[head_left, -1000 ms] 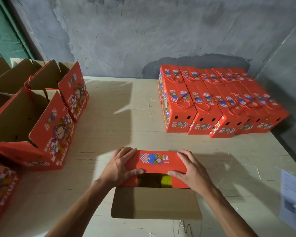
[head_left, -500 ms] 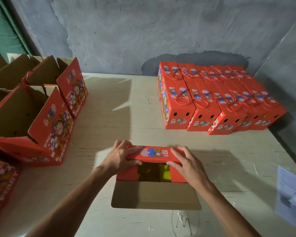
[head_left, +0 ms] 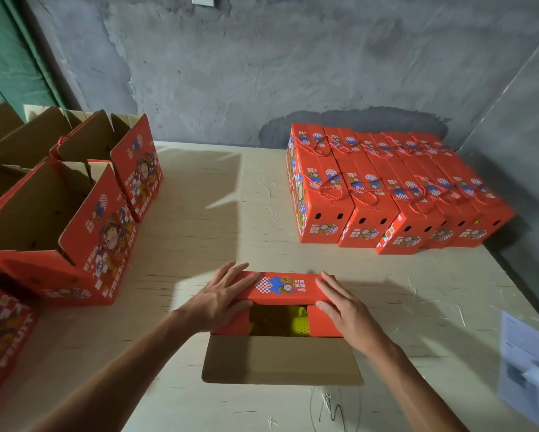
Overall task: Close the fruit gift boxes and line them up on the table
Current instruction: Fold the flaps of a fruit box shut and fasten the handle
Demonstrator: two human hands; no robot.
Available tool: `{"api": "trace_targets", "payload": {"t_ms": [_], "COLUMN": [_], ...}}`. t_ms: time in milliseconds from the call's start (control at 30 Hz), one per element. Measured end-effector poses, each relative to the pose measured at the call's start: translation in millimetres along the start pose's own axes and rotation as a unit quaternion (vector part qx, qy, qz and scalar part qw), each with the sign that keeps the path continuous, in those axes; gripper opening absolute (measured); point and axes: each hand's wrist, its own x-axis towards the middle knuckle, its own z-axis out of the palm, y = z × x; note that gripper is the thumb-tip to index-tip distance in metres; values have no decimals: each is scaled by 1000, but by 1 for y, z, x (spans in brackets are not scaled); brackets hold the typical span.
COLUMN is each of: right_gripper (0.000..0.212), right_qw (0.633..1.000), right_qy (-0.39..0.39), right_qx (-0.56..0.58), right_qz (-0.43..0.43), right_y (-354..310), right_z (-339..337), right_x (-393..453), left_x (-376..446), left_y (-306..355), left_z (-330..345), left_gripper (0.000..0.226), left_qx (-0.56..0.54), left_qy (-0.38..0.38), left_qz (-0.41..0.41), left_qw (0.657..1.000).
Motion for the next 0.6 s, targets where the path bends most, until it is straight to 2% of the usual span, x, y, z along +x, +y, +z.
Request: {"api": "trace_targets", "payload": {"t_ms": [133,333,600], "right_gripper": [56,46,33], "right_qw": [1000,994,979], "right_qy": [-5,101,120], "right_qx": [-18,-15,167], "right_qz": [-17,-28,9], "right_y": [3,2,11], "right_z": [0,8,19], "right_x": [-1,-5,-5], "left_x": [1,2,1], "left_y": [1,5,16], "left_z": [-1,-1,-6], "left_gripper": [67,56,51], "left_qx": [29,21,-37], "left_qy": [-7,1,30], "left_qz": [-9,-7,-30], "left_qw": [1000,1000,998]}}
